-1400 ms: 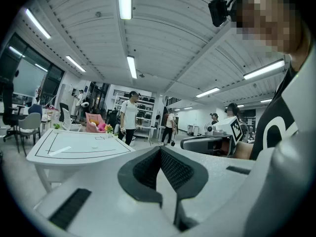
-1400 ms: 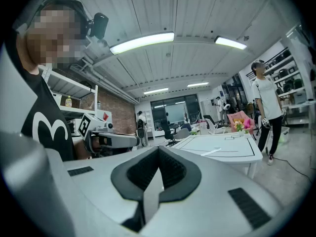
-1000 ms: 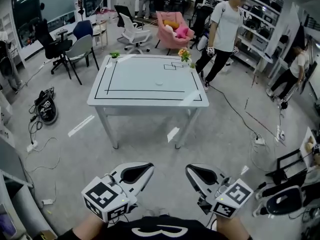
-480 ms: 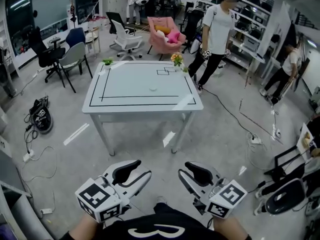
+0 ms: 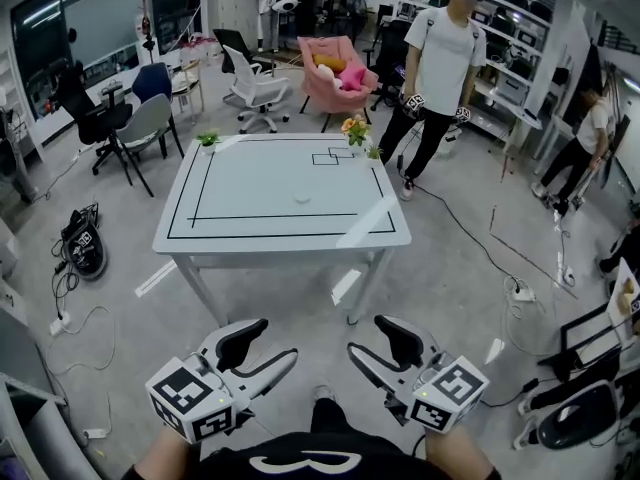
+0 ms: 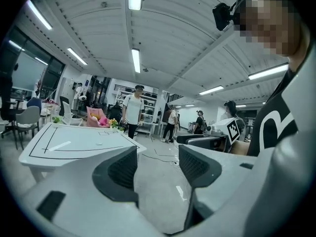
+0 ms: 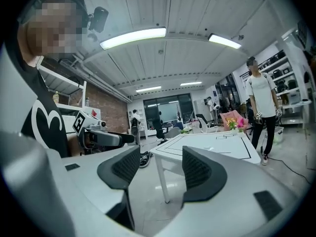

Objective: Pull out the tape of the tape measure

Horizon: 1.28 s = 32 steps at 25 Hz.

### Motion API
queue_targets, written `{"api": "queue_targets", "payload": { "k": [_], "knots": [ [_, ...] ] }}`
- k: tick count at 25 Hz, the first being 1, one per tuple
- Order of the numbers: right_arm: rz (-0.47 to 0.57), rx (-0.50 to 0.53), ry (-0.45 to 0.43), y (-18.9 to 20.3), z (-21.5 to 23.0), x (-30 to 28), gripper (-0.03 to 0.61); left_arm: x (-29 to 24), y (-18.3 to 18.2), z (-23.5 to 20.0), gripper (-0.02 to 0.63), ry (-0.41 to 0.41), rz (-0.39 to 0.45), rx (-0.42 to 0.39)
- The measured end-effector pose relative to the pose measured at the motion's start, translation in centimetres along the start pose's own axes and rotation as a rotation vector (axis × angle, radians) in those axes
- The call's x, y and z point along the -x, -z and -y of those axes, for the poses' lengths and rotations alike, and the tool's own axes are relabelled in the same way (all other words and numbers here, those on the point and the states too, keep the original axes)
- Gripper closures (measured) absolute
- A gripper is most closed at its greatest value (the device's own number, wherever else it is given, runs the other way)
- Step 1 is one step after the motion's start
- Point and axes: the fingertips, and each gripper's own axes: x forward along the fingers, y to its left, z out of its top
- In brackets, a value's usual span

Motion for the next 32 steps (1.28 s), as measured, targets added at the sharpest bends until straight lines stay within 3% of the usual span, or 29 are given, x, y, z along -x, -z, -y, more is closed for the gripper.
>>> {"api": "queue_targets", "payload": {
  "k": [7, 16, 21, 32],
  "knots": [
    [-0.061, 0.017, -0.053, -0.6, 9.9, -5.4, 0.305, -8.1, -1.5, -7.8, 0.354, -0.085, -0.021, 0.061],
    [-0.114, -0.025, -0.13, -0.1, 20.5, -11.9, 0.304, -16.8, -2.1, -15.5, 0.351, -0.172, -0.07, 0.081],
    [-0.162, 0.006, -0.141, 0.7, 24.0, -15.6, 0.304, -19.2, -1.7, -18.7, 0.351, -0.209, -0.102, 0.071],
    [-0.24, 0.029, -0.132, 1.9, 28.1, -24.0, 0.304, -21.6, -1.0, -26.4, 0.351, -0.24, -0.135, 0.129]
  ]
}}
